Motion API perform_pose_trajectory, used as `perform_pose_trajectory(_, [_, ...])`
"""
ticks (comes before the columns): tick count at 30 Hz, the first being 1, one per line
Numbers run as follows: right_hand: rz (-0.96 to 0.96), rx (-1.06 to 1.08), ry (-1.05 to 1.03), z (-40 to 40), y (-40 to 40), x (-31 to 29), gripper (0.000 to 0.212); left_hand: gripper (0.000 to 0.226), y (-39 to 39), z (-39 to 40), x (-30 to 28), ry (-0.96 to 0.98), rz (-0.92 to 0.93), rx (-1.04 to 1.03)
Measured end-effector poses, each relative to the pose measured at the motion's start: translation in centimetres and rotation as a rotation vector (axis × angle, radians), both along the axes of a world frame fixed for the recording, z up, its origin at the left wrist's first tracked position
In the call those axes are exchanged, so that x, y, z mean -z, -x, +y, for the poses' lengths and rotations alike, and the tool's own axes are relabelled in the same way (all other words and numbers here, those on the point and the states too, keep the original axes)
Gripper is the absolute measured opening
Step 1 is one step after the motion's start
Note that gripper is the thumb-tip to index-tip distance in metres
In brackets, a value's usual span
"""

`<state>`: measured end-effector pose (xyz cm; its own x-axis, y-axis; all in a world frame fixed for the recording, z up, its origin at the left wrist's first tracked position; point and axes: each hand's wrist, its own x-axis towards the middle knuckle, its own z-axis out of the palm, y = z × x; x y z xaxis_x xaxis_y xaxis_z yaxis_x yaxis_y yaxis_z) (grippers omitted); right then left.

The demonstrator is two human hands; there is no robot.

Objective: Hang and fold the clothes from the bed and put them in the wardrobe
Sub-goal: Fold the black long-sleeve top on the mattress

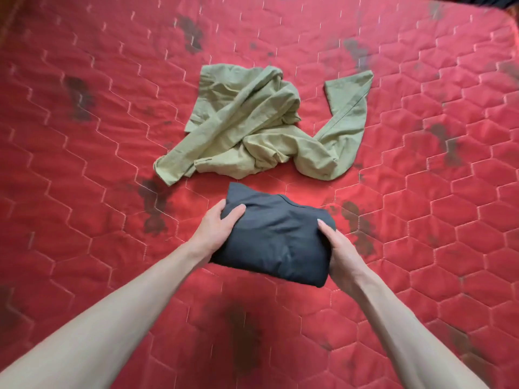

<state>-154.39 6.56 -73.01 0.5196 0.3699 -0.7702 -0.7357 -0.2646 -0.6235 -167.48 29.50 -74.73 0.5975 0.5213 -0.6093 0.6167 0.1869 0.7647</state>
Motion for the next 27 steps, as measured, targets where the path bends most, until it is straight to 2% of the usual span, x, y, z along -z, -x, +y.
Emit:
perform_pose_trajectory(3, [-0.058, -0.078, -0.033, -0.9, 0.0, -7.4, 0.035, 0.022, 0.2, -0.4, -7.0, 0.019, -0.07, -0.015])
perform_pose_trajectory(7, [-0.151, -0.17, -0.052, -2.3, 0.3, -16.8, 0.043, 0.067, 1.5, -1.8, -15.8, 0.026, -0.157, -0.067])
perform_pose_trajectory(9, [-0.19, -0.181, -0.058, -3.2, 0.5, -21.5, 0.046, 0.052, 2.9, -3.0, -20.1, 0.039, -0.183, -0.105])
perform_pose_trajectory(10, [-0.215, -0.186, -0.063, -3.6, 0.7, -23.7, 0.046, 0.052, 3.6, -3.7, -22.0, 0.035, -0.193, -0.135])
perform_pose_trajectory(12, [-0.255, -0.19, -0.084, -4.1, 1.1, -27.5, 0.045, 0.074, 5.0, -5.0, -25.9, 0.042, -0.195, -0.205])
perform_pose_trajectory(13, [-0.261, -0.196, -0.099, -4.4, 1.5, -29.2, 0.043, 0.072, 5.7, -5.6, -28.0, 0.046, -0.211, -0.216])
perform_pose_trajectory(16, [-0.253, -0.201, -0.153, -4.8, 2.6, -33.5, 0.037, 0.037, 7.5, -7.4, -33.9, -0.016, -0.239, -0.241])
perform_pose_trajectory(23, [-0.177, -0.297, -0.268, -2.9, 5.7, -40.3, 0.034, 0.027, 13.8, -9.6, -42.6, -0.141, -0.38, -0.449])
perform_pose_trajectory(27, [-0.141, -0.4, -0.308, -0.6, 8.0, -43.7, 0.031, 0.028, 18.4, -10.7, -45.6, -0.192, -0.436, -0.594])
